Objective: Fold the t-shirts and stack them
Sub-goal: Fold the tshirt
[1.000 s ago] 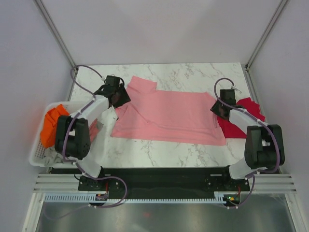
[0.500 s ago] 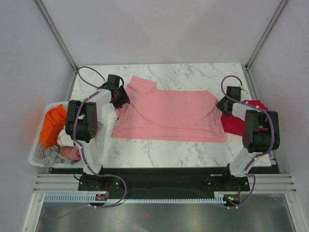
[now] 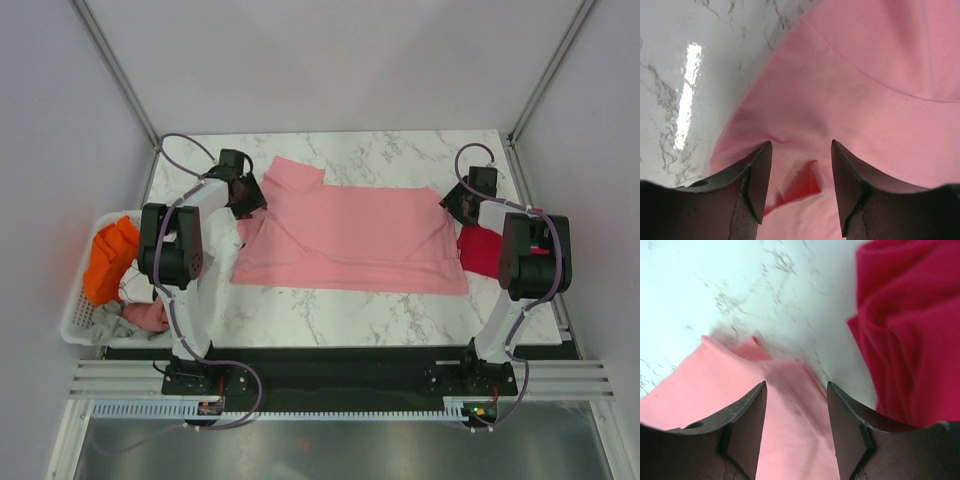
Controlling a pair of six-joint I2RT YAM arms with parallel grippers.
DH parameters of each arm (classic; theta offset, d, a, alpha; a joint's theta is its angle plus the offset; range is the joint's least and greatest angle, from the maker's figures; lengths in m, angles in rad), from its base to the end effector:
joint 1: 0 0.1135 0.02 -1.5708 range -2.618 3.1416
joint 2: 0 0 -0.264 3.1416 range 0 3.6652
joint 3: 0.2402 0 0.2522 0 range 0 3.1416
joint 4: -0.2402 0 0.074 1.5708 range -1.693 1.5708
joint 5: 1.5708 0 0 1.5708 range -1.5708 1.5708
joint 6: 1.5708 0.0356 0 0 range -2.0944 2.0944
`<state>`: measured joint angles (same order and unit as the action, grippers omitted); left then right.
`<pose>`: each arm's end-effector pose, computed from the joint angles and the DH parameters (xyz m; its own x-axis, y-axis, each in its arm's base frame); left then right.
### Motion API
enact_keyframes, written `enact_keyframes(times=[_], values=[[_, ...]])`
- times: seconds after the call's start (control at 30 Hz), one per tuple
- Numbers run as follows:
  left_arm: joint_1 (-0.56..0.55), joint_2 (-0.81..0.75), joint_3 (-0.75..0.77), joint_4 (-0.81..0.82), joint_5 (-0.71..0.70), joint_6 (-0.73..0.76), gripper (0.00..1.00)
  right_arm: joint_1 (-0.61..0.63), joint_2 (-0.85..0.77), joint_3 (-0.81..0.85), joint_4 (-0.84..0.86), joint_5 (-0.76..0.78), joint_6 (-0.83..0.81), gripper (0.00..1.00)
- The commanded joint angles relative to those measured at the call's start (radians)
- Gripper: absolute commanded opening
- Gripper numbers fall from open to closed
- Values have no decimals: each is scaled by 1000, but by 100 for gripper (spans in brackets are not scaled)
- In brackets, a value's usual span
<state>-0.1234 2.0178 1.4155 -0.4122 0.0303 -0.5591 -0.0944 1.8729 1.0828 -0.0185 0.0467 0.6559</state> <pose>0.4244 -0.0537 0.1692 -0.7881 -0.4365 -0.4340 -0.3292 0.8947 -0.3019 0.3873 -0.0383 0.1545 -0.4937 0.6587 -0.5678 0.5392 0.7441 0.3944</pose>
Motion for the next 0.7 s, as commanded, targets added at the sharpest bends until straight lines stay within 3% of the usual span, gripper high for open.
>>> enact_keyframes(times=[0.0, 0.2, 0.43, 0.57, 0.67], values=[[8, 54, 69, -19, 8, 39, 57, 12, 67, 86, 23, -44, -30, 59], [31, 87, 85, -34, 11, 28, 56, 36, 141, 169, -9, -53, -32, 57], [93, 78, 39, -34, 25, -1, 56, 36, 201, 281, -92, 110, -16, 53], [108, 58, 17, -30, 10, -8, 56, 35, 218, 313, -118, 116, -16, 29], [107, 42, 8, -27, 10, -5, 56, 36, 197, 289, -94, 113, -24, 31]])
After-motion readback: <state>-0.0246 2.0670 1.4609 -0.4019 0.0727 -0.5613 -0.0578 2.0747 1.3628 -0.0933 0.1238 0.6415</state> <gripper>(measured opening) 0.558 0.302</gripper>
